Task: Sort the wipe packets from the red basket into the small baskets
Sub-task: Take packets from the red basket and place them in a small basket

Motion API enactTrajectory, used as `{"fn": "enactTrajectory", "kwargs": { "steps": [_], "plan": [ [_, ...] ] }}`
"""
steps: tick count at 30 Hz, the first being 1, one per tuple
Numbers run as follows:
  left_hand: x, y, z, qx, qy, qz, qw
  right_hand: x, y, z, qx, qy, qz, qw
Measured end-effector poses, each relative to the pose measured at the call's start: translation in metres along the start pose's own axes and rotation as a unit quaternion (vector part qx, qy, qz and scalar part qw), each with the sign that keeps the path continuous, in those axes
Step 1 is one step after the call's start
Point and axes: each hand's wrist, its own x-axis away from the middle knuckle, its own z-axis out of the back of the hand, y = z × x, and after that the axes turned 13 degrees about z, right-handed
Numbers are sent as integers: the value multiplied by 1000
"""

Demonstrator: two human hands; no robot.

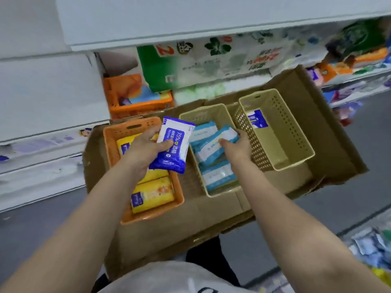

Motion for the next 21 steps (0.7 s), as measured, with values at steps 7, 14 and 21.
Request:
{"fn": "enactTrajectory", "kwargs": {
  "steps": [7, 14, 21],
  "plan": [
    [-13, -14, -36, 75, 136, 33, 987, -66, 26, -56, -161, -90, -147, 972],
    [-13, -24, -45, 95, 129, 68, 985, -92, 40, -68, -72, -115, -191, 972],
    [-27, -18, -43, 35, 110, 42, 992, -101, 37, -77, 64, -158, -144, 975]
  ]
}}
